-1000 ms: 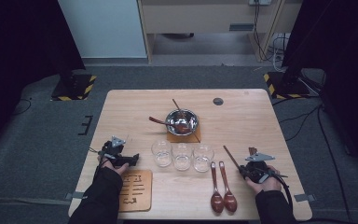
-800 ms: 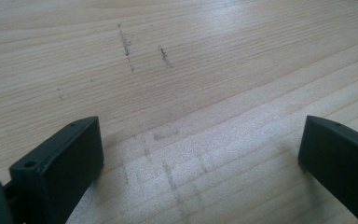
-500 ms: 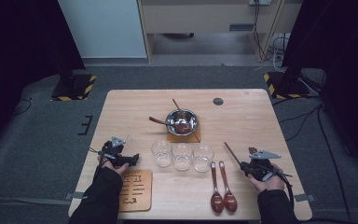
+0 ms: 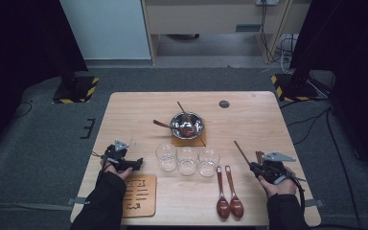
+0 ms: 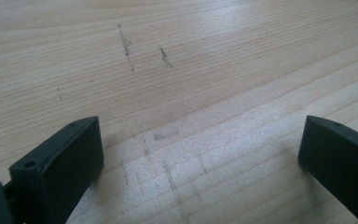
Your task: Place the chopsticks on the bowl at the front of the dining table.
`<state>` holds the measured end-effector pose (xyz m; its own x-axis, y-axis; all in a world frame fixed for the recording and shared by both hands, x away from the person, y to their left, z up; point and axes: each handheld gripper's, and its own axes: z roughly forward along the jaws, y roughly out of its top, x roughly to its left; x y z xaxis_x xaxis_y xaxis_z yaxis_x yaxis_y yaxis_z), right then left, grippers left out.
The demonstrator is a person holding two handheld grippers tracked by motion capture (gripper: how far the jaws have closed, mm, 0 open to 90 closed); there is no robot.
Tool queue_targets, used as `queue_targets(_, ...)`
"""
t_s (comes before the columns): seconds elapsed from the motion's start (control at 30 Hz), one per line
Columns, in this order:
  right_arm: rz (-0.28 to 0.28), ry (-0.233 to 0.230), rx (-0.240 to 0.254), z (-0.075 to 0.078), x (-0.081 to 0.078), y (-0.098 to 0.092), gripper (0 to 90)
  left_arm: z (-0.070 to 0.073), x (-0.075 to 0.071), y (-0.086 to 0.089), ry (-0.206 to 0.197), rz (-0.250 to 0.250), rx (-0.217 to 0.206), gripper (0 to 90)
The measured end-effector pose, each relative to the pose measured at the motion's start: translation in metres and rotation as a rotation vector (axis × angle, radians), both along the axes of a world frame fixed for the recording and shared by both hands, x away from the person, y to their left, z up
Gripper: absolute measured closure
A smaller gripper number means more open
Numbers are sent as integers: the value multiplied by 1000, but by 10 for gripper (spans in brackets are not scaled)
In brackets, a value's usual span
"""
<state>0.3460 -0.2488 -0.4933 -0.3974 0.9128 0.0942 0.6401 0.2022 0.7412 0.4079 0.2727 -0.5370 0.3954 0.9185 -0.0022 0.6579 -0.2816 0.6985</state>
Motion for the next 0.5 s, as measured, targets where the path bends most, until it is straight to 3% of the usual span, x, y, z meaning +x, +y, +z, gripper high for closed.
queue_targets(0.5, -21, -44, 22, 11, 3, -7, 847, 0, 0, 0, 0, 0, 1, 0)
